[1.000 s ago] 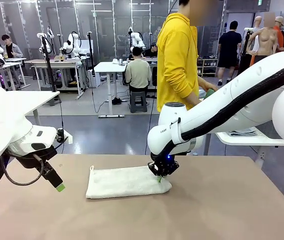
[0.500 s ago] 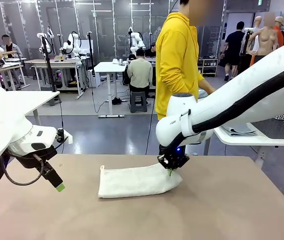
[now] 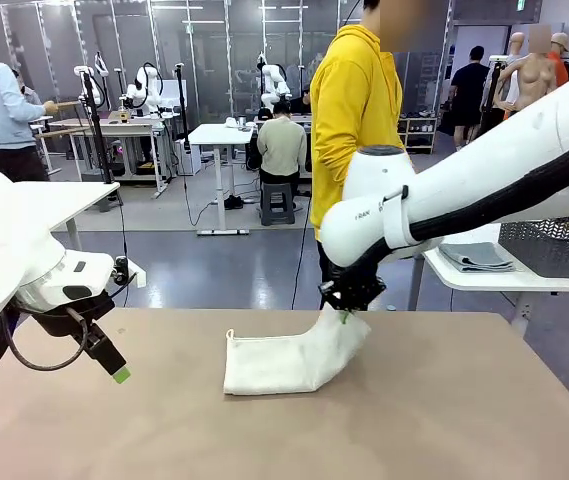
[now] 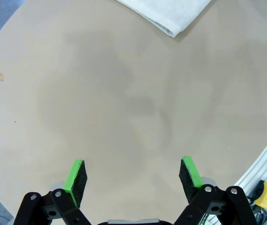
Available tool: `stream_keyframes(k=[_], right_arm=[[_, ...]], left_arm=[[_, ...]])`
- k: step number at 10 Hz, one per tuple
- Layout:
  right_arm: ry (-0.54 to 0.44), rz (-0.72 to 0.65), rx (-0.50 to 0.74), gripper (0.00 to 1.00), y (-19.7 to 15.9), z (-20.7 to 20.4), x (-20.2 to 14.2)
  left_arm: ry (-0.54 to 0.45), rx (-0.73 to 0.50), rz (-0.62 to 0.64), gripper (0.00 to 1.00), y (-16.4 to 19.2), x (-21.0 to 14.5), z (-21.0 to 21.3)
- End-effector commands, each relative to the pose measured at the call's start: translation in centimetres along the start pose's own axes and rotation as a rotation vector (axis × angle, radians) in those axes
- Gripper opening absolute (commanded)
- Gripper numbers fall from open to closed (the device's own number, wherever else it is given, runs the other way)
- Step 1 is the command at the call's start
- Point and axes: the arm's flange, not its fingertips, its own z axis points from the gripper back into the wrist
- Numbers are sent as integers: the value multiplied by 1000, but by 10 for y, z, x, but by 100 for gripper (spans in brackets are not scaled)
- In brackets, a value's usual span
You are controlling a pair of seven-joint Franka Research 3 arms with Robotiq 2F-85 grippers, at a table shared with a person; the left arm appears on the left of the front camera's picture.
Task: Fold the towels and place them in the basket.
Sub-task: When a person lays out a Towel with hook on the table, fold it in half twice.
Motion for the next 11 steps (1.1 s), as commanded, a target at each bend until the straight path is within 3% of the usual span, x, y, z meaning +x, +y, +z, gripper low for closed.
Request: stream_keyframes(k=[1, 5, 11], right_arm=[[-8, 79, 52, 0, 29, -5, 22], [83, 133, 50, 0, 97, -27, 47], [183, 172, 49, 0, 148, -69, 47]], left_arm=[[-2, 10, 14, 100, 1, 3, -1], [-2, 10, 14, 100, 1, 3, -1], [-2, 10, 14, 100, 1, 3, -1]])
